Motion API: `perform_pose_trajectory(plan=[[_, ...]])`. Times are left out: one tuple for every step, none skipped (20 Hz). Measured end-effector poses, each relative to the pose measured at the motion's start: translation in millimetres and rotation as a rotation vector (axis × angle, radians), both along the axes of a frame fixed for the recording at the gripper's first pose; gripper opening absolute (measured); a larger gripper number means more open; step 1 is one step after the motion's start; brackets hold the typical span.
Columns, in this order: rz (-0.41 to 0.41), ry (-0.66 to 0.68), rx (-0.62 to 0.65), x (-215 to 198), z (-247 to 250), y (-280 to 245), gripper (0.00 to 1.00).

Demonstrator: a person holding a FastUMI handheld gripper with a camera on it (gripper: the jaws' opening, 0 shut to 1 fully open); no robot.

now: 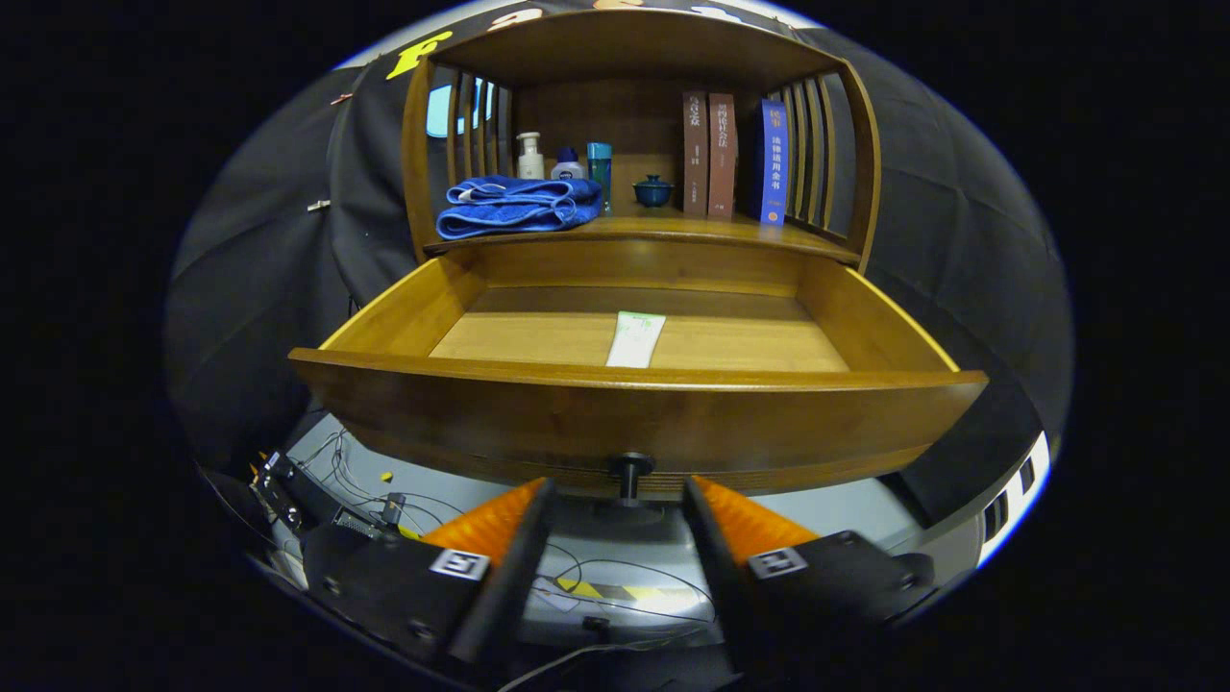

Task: Pull open the drawer, take out the items inside it, and place them on the countertop above the cabinet.

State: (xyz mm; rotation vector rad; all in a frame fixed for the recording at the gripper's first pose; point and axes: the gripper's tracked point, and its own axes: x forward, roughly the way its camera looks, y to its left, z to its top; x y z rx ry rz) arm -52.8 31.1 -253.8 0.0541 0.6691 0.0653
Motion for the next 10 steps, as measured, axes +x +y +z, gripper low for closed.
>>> perform_pose_trajectory(plan=[[0.003, -0.007, 0.007, 2, 10, 1, 1.0], [0.003, -0.016, 0.02, 5, 24, 1, 1.0], [0.0, -0.023, 0.03, 11, 35, 1, 0.98], [-0.002, -0.026, 0.04, 19, 46, 1, 0.98], [-0.002, -0.022, 0.045, 29, 53, 2, 0.98], [-0.003, -0.016, 0.054, 41, 61, 2, 0.98], [-0.004, -0.02, 0.066, 56, 68, 2, 0.98], [-0.007, -0.025, 0.073, 73, 76, 2, 0.98], [-0.02, -0.024, 0.075, 92, 78, -1, 0.98], [-0.033, -0.008, 0.07, 109, 77, -3, 0.98]])
